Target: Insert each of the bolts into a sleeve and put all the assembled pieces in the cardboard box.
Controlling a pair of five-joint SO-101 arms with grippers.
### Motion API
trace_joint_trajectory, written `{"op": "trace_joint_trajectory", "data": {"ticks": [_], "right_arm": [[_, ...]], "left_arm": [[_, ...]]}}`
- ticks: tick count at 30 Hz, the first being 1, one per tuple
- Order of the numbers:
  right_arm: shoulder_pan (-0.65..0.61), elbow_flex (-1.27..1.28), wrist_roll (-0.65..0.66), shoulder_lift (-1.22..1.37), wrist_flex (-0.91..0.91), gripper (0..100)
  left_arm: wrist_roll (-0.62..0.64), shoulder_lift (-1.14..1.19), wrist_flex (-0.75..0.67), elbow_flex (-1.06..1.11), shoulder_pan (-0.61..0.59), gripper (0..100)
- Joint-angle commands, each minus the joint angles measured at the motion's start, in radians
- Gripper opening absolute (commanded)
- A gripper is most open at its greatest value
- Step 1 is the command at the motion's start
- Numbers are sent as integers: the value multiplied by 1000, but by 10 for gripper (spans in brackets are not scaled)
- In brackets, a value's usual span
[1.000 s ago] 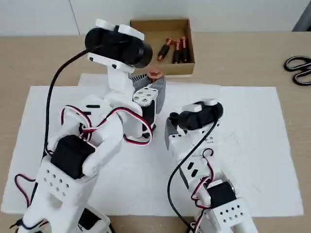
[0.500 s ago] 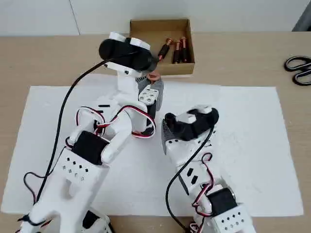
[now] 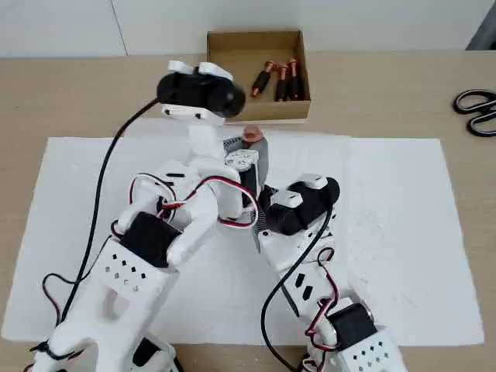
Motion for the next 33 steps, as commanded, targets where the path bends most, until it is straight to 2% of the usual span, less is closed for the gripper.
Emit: {"op": "trace_joint_trajectory", "data": {"ticks": [1, 20, 25, 33], "right_arm": [[-5, 0, 11, -21, -24, 4], [-5, -3, 9, -21, -21, 4], [-5, -3, 9, -21, -21, 4], [-5, -3, 9, -21, -21, 4]], "left_arm": [[8, -25, 0, -12, 21, 6], [5, -17, -8, -4, 17, 6], [3, -18, -64, 39, 15, 6], [2, -23, -69, 76, 15, 6]]}}
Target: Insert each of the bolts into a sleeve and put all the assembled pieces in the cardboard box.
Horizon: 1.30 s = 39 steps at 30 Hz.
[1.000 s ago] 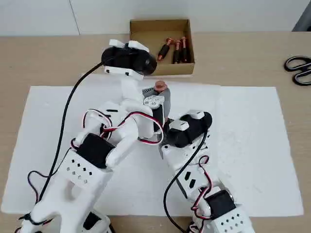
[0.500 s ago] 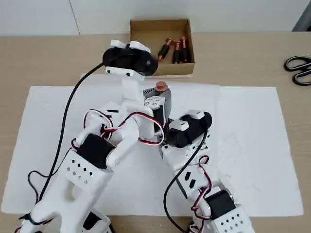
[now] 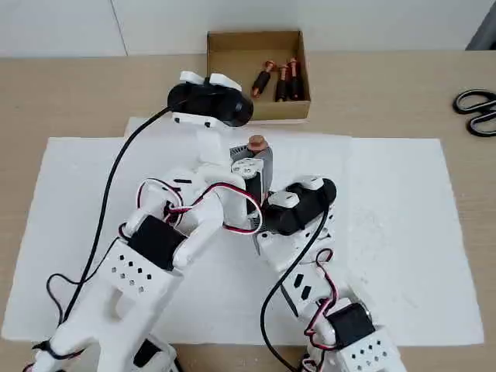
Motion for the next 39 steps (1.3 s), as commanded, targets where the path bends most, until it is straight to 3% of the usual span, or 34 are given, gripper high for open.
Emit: {"op": "trace_joint_trajectory", "data": {"ticks": [1, 7, 39], "right_arm": [[-5, -15, 9, -19, -21, 4], [-5, -15, 9, -19, -21, 4], [-7, -15, 8, -21, -19, 4]], "left_arm": [[-2, -21, -17, -4, 0, 6], [-64, -23, -18, -5, -2, 6], [-60, -23, -54, 62, 0, 6]]}}
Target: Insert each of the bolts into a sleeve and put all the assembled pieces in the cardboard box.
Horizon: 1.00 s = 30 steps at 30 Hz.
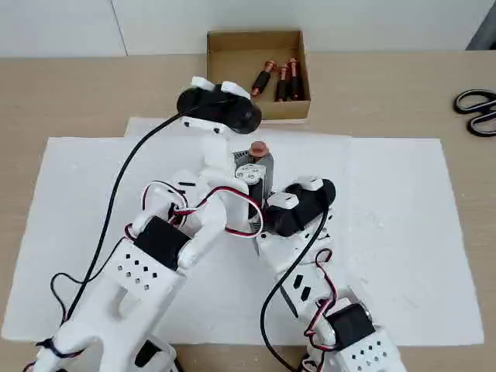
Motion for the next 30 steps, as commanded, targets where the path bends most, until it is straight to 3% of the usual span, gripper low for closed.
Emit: {"op": "trace_joint_trajectory", "data": {"ticks": [1, 30], "right_arm": [[-1, -14, 8, -19, -19, 4], [-1, -14, 8, -19, -19, 4]], "left_arm": [[-5, -23, -20, 4, 0, 6], [-51, -21, 152, 28, 25, 6]]}}
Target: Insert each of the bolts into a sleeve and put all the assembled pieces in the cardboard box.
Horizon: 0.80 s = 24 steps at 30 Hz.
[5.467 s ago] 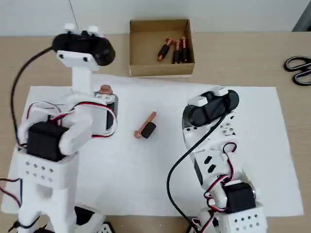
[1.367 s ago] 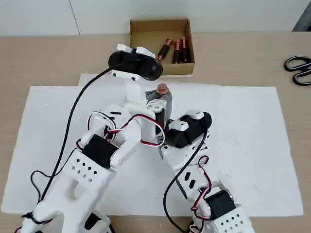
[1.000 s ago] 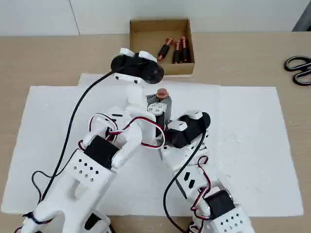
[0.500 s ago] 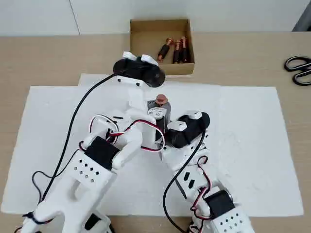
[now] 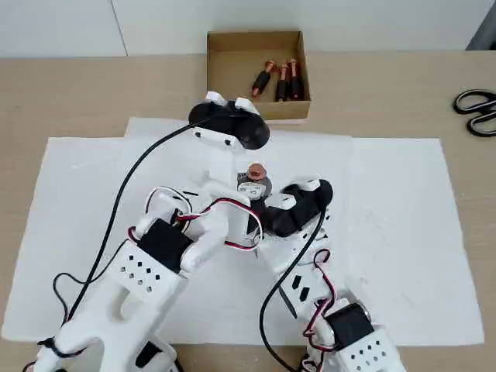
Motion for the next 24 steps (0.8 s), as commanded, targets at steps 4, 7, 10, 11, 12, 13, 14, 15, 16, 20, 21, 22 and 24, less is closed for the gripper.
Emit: {"op": "trace_joint_trajectory", "data": {"ticks": [4, 7, 10, 11, 12, 13, 14, 15, 16, 20, 21, 22, 24], "right_arm": [[1, -15, 9, -21, -19, 4], [1, -15, 9, -21, -19, 4], [1, -15, 9, -21, -19, 4], [1, -15, 9, -21, -19, 4], [1, -15, 9, -21, -19, 4], [1, -15, 9, -21, -19, 4], [1, -15, 9, -21, -19, 4], [1, -15, 9, -21, -19, 4], [1, -15, 9, -21, -19, 4], [1, -15, 9, -21, -19, 4], [1, -15, 9, -21, -19, 4], [1, -15, 9, -21, -19, 4], [1, -15, 9, -21, -19, 4]], "left_arm": [[-15, -20, 15, 16, 26, 6], [-15, -20, 15, 16, 26, 6], [-15, -20, 17, 16, 26, 7], [-18, -20, 17, 15, 26, 8], [-34, -21, 17, 15, 26, 10], [-57, -21, 20, 15, 26, 23], [-71, -21, 31, 10, 26, 43], [-74, -21, 46, 5, 26, 68], [-74, -21, 61, 2, 26, 98], [-77, -21, 117, -21, 26, 172], [-78, -21, 117, -25, 26, 173], [-78, -21, 117, -31, 26, 173], [-78, -21, 117, -47, 21, 173]]}}
